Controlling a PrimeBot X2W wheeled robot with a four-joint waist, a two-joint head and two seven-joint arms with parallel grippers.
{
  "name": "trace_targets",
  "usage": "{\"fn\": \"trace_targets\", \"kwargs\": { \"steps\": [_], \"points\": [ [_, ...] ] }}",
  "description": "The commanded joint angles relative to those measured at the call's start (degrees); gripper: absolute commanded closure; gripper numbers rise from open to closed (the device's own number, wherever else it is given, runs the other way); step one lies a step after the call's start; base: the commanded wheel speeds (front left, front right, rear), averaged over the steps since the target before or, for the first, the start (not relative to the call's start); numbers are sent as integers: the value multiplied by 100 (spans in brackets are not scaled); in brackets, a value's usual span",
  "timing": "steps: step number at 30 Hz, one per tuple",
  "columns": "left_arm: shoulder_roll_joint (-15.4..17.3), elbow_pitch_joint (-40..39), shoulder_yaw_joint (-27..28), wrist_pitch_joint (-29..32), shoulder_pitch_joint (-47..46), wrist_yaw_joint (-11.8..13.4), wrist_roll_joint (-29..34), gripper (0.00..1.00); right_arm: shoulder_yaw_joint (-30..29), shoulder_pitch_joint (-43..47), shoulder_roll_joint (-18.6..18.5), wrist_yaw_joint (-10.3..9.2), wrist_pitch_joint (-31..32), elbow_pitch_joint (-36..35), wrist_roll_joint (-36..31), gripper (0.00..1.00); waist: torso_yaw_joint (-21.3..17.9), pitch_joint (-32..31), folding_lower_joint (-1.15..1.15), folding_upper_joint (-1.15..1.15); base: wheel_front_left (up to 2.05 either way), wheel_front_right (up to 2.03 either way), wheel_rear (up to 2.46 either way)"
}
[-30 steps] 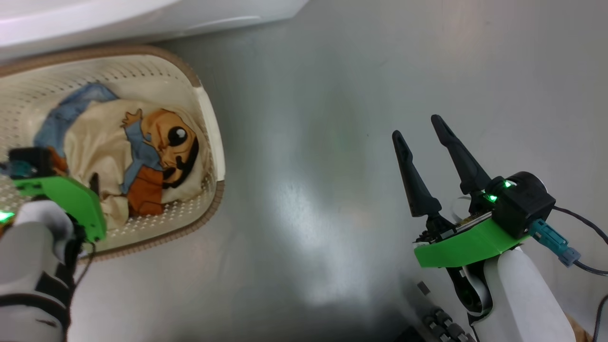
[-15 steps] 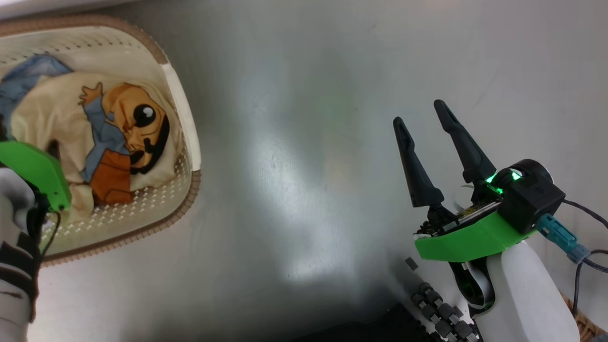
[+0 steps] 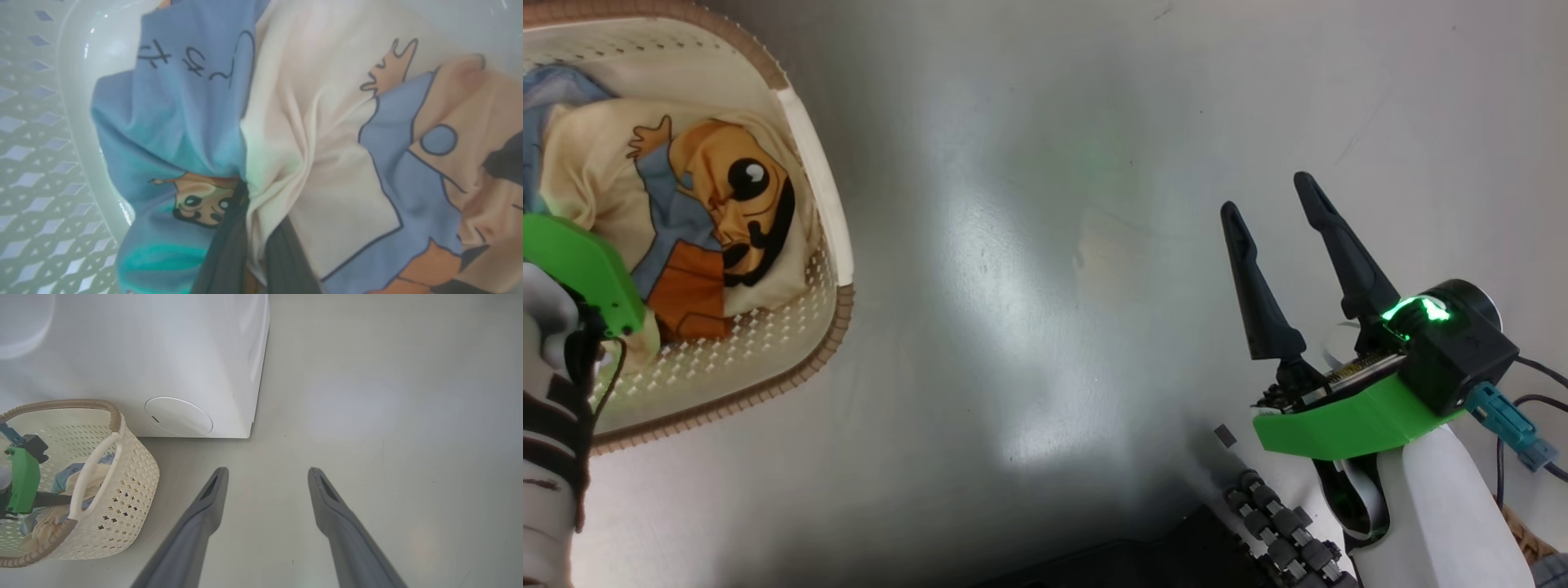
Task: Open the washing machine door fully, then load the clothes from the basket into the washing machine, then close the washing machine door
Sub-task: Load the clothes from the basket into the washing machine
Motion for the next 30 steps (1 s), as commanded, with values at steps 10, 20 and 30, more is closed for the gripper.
{"fn": "trace_targets", "kwargs": {
  "steps": [10, 20, 30],
  "points": [
    [-126, 24, 157, -526, 340, -12, -277, 100, -51, 315, 24, 51, -27, -36, -61, 0, 347, -350, 0, 0, 0, 0, 0],
    [-421, 37, 255, -1261, 925, -210, -536, 100, -131, 289, 24, 51, -27, 206, -51, 0, 729, -1246, 0, 0, 0, 0, 0],
    [-770, -305, 378, -1612, 1507, -278, -735, 100, -252, 555, 20, 51, -27, 376, -55, 0, 1035, -2093, 0, 0, 0, 0, 0]
  ]
}}
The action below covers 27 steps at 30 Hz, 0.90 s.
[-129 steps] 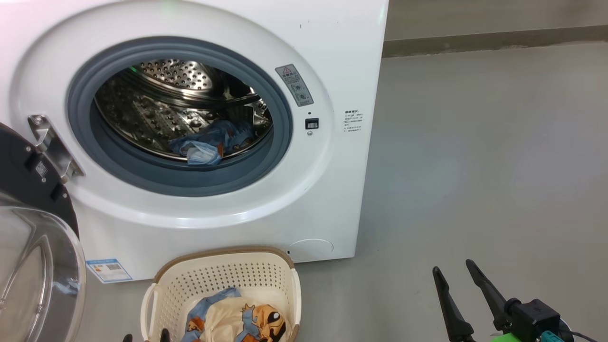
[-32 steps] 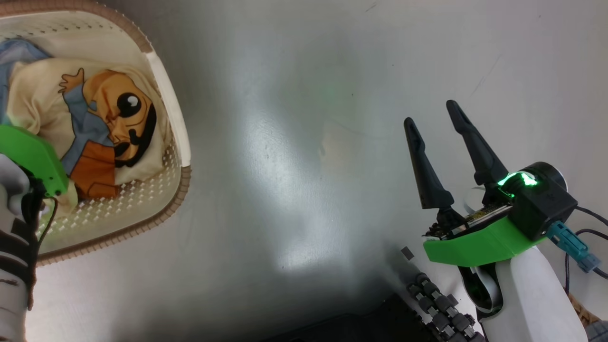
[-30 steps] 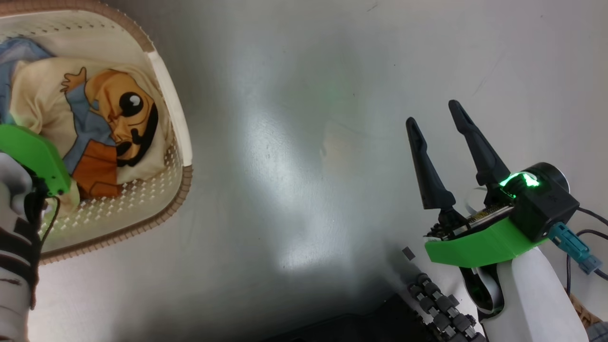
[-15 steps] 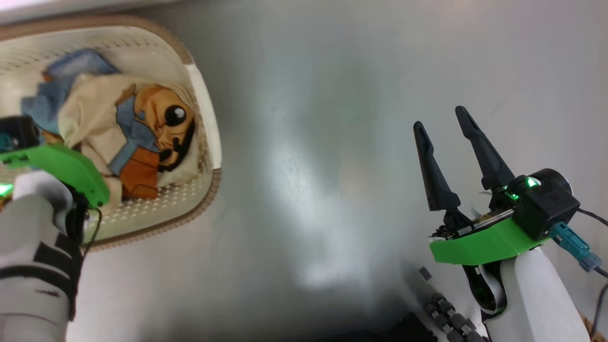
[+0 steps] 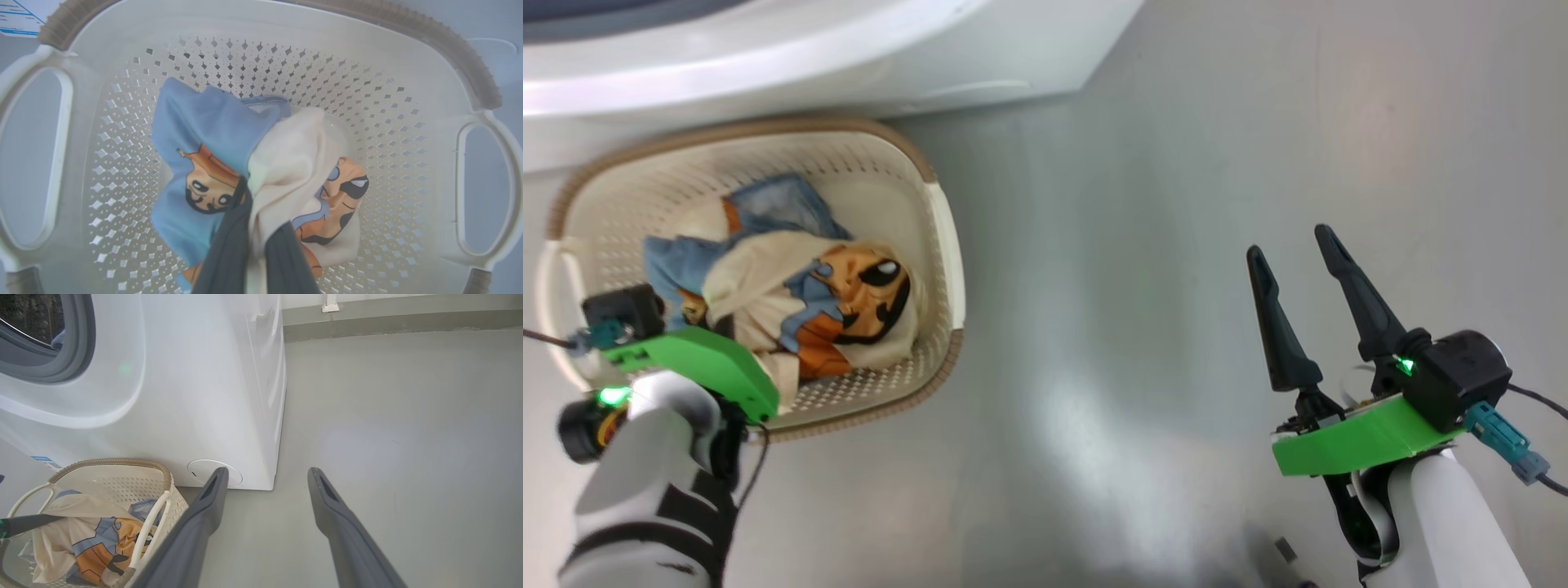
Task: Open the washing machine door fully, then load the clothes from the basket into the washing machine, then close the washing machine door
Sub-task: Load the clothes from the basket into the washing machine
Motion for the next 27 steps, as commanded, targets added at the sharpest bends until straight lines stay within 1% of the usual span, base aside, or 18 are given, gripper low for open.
{"fn": "trace_targets", "kwargs": {
  "steps": [1, 8, 14, 15, 19, 27],
  "points": [
    [129, -191, 147, -71, 353, -17, -77, 100, 80, 267, 20, 51, -27, -88, -11, 0, 302, -503, 1, 0, 0, 0, 0],
    [-38, -1288, 323, -77, 1095, 38, -48, 100, 83, 389, -18, 51, -27, -28, -14, 0, 509, -961, 1, 0, 0, 0, 0],
    [-201, -2276, 477, -78, 1982, 124, 77, 100, 61, 582, -43, 51, -27, 73, 37, 0, 641, -1631, 1, 0, 0, 0, 0],
    [-201, -2276, 477, -78, 1982, 124, 77, 100, 61, 582, -43, 51, -27, 73, 37, 0, 641, -1631, 1, 0, 0, 0, 0],
    [-283, -2997, 554, -78, 2580, 102, 187, 100, 56, 782, -37, 51, -27, 138, 78, 0, 721, -2171, 1, 0, 0, 0, 0],
    [-365, -4435, 698, -78, 3808, 243, 393, 100, 73, 1292, -12, 51, -27, 251, 157, 0, 814, -3225, 1, 0, 0, 0, 0]
  ]
}}
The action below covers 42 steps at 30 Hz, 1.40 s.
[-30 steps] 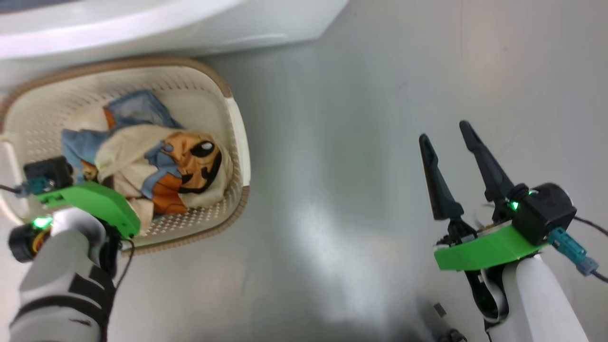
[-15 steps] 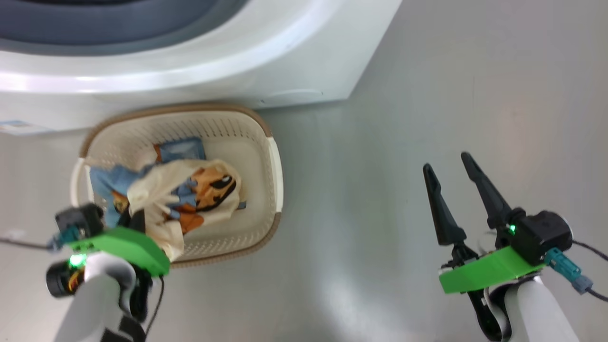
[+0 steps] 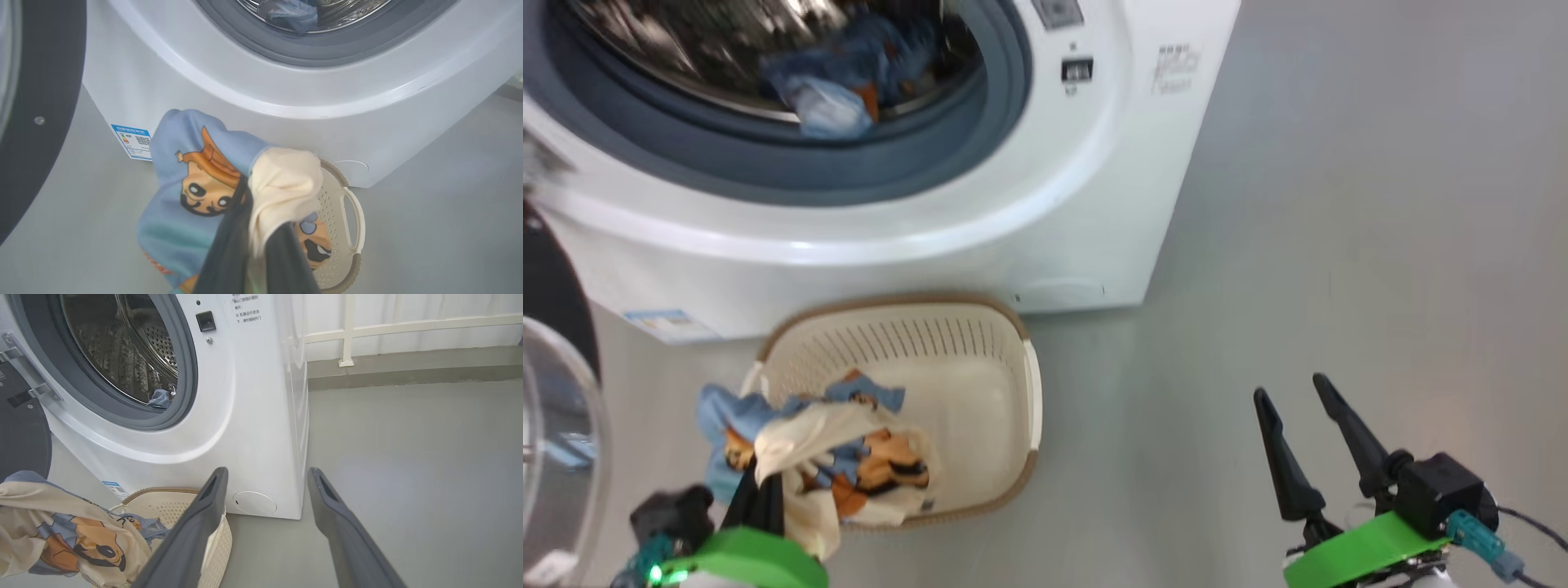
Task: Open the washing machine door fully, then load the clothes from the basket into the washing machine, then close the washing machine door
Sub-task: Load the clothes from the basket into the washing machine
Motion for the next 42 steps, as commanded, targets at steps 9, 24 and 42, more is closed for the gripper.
{"fn": "trace_targets", "kwargs": {
  "steps": [9, 24, 42],
  "points": [
    [69, -1400, 115, -61, 1258, 335, 185, 100, 182, 426, 4, 51, -27, -90, -7, 0, 108, -1489, 1, 0, 0, 0, 0],
    [63, -2803, -221, -48, 2307, 626, 354, 100, -7, 857, -47, 51, -27, -52, -30, 0, -3, -2080, 1, 0, 0, 0, 0],
    [172, -3028, -250, 18, 2345, 592, 238, 100, 18, 896, 14, 51, -27, -65, -34, 0, -99, -2004, 1, 0, 0, 0, 0]
  ]
}}
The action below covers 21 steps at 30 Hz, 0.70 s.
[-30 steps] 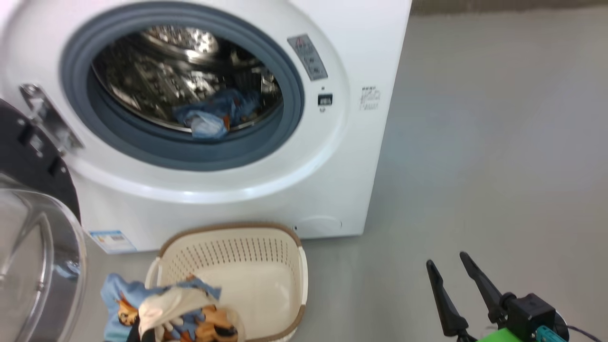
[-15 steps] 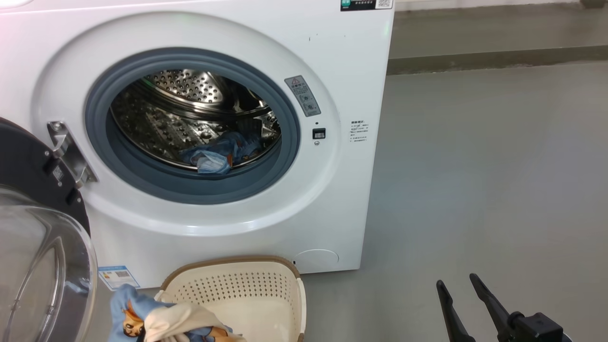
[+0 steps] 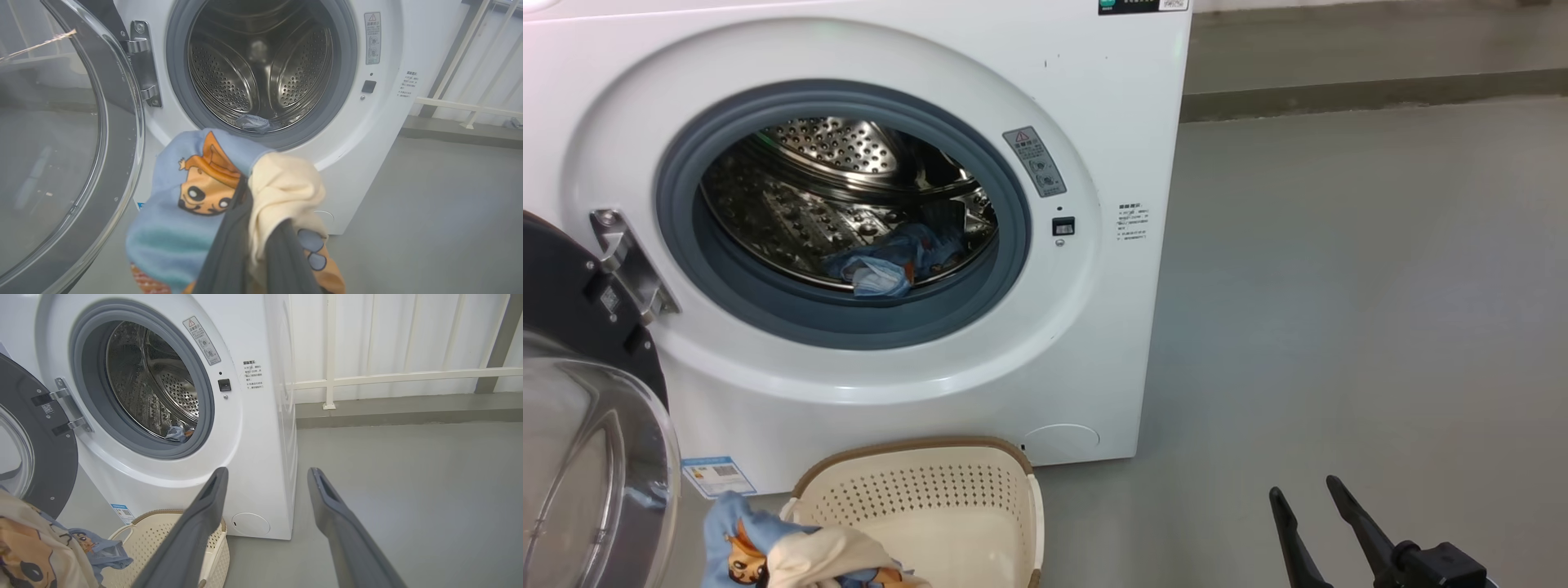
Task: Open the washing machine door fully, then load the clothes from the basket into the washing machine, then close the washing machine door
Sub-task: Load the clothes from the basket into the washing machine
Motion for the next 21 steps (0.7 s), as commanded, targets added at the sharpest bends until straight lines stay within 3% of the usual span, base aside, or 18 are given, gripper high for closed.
{"fn": "trace_targets", "kwargs": {
  "steps": [1, 12, 21],
  "points": [
    [61, -171, 142, -18, -282, -14, -52, 100, 169, -179, -14, 51, -28, -134, -19, 0, -38, 44, 0, 0, 0, 0, 0],
    [46, 89, 48, -39, -1179, -92, -162, 100, 261, -340, 17, 51, -28, -136, 69, 0, -382, 460, 0, 0, 0, 0, 0],
    [329, 843, 144, 42, -2843, -71, -41, 100, 336, -680, 28, 51, -28, -211, 302, 0, -744, 1277, 0, 0, 0, 0, 0]
  ]
}}
